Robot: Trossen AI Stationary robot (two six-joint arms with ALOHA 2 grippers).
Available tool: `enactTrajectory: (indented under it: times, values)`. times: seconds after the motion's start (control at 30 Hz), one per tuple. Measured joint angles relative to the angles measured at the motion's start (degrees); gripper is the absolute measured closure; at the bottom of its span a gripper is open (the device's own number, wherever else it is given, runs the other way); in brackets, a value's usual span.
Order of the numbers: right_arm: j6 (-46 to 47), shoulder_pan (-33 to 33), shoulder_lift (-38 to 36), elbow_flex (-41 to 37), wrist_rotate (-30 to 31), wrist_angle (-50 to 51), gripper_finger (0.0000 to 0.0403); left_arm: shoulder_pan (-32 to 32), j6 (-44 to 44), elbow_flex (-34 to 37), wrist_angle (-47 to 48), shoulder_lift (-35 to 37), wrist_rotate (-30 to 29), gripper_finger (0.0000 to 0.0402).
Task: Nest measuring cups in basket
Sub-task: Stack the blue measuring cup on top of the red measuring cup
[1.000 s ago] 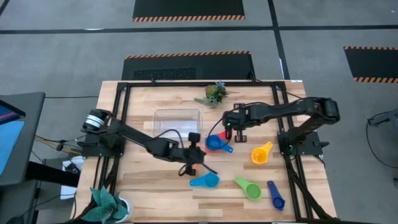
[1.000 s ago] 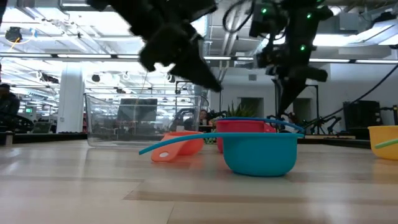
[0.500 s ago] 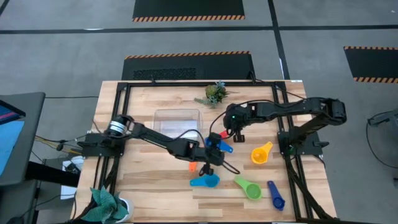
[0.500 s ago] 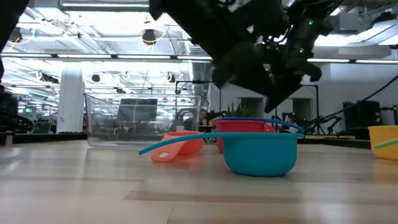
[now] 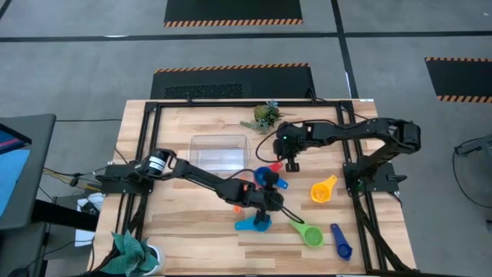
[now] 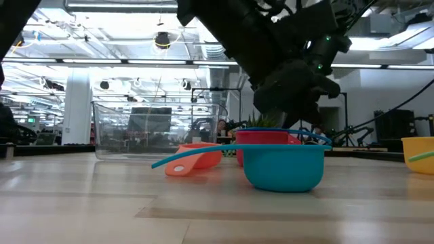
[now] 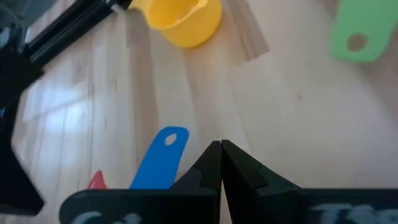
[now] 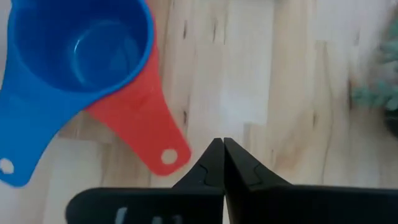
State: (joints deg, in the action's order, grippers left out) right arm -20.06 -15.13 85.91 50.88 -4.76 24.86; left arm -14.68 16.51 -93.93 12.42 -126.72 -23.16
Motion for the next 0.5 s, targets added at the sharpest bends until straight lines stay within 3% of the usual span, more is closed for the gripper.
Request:
enactTrajectory:
  times: [0.5]
  values:
    - [-2.4, -0.6, 7.0, 0.0, -3.2, -5.5, 0.0388, 0.7, -1.2, 0.1, 2.7, 0.0, 2.9, 0.0402]
